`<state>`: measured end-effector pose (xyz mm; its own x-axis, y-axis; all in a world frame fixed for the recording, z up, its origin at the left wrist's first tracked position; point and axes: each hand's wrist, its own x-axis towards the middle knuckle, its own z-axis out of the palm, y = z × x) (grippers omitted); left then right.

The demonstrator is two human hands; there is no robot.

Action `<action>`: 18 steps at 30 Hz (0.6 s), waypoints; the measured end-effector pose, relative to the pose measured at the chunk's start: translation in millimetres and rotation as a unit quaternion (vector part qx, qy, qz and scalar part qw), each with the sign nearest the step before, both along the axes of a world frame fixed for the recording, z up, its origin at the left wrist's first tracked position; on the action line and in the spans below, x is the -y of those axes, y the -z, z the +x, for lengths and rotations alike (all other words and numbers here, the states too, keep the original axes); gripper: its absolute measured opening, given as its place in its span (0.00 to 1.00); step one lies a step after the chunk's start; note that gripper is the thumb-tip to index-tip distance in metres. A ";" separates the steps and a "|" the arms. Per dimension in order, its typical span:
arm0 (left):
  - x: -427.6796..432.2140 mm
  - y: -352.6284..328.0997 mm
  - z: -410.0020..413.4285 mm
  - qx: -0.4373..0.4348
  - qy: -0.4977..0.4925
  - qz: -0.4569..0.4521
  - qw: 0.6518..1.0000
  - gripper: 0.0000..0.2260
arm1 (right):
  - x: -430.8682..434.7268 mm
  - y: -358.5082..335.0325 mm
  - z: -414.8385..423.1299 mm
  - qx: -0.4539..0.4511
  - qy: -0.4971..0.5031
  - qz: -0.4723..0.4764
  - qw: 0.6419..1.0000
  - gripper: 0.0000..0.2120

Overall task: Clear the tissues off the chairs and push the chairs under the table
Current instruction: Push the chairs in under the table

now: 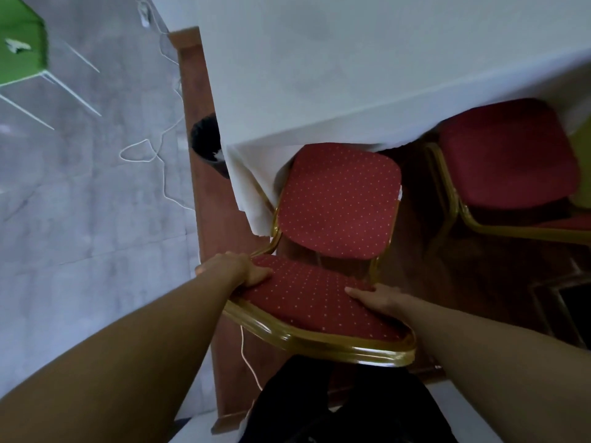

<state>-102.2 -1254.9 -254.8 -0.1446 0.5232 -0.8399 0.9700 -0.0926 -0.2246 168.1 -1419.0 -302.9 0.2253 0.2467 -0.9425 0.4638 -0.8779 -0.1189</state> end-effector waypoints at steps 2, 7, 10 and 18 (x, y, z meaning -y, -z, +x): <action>3.3 -2.5 2.0 -0.008 -0.002 -0.005 1.000 0.54 | 0.9 -4.6 0.3 0.007 -0.001 -0.007 1.000 0.55; 22.0 -4.2 10.7 0.009 -0.044 -0.019 0.999 0.56 | 5.3 -3.4 15.4 0.039 -0.043 -0.024 0.998 0.71; 42.2 -29.8 35.3 0.026 -0.056 -0.036 0.997 0.45 | 1.0 -11.6 38.9 0.056 -0.106 -0.011 0.993 0.60; 73.1 -47.3 95.2 0.067 -0.039 -0.060 0.995 0.38 | -5.3 -22.9 114.1 0.122 -0.149 -0.007 0.981 0.60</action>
